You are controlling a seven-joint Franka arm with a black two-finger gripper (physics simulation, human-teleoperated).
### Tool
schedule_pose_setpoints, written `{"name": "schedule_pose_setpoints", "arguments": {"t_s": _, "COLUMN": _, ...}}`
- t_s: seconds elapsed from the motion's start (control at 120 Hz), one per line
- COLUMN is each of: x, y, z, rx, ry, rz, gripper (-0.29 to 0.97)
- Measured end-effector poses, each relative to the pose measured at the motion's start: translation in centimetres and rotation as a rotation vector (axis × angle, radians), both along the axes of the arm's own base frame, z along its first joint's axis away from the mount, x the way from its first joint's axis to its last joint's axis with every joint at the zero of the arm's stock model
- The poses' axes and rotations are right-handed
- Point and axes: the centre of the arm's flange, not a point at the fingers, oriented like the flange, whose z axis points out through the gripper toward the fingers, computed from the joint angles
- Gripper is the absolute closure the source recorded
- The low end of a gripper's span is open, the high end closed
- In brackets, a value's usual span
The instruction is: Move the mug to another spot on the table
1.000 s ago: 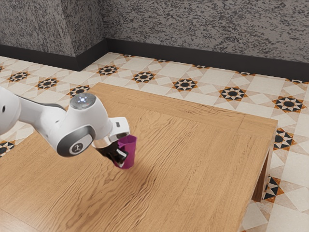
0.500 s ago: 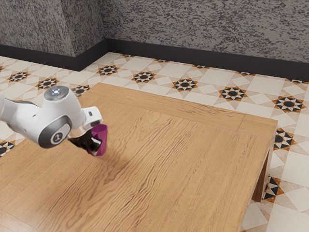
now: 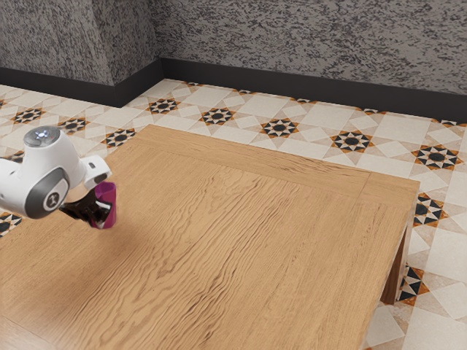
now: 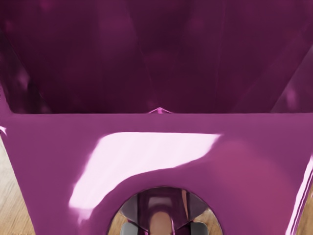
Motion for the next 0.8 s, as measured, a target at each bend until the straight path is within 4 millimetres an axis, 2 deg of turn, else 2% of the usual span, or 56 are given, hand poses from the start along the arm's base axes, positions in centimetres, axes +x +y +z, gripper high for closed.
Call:
{"name": "schedule_pose_setpoints", "arguments": {"t_s": 0.383, "x": -2.6, "y": 6.9, "z": -0.4, "rx": 0.0, "ry": 0.006, "rz": 0.138, "gripper": 0.74}}
{"name": "schedule_pose_setpoints", "arguments": {"t_s": 0.492, "x": -2.9, "y": 7.9, "z": -0.3, "rx": 0.001, "ry": -0.001, "rz": 0.155, "gripper": 0.73}}
{"name": "schedule_pose_setpoints", "arguments": {"t_s": 0.567, "x": -2.6, "y": 7.6, "z": -0.3, "rx": 0.001, "ry": -0.009, "rz": 0.146, "gripper": 0.73}}
{"name": "schedule_pose_setpoints", "arguments": {"t_s": 0.633, "x": -1.6, "y": 5.9, "z": -0.4, "rx": -0.001, "ry": -0.015, "rz": 0.105, "gripper": 0.72}}
{"name": "schedule_pose_setpoints", "arguments": {"t_s": 0.692, "x": -0.1, "y": 2.5, "z": -0.6, "rx": -0.003, "ry": -0.018, "rz": 0.03, "gripper": 0.72}}
{"name": "schedule_pose_setpoints", "arguments": {"t_s": 0.742, "x": 1.5, "y": -2.2, "z": -1.0, "rx": -0.008, "ry": -0.018, "rz": -0.07, "gripper": 0.72}}
{"name": "schedule_pose_setpoints", "arguments": {"t_s": 0.8, "x": 2.8, "y": -9.5, "z": -1.2, "rx": -0.01, "ry": -0.023, "rz": -0.22, "gripper": 0.72}}
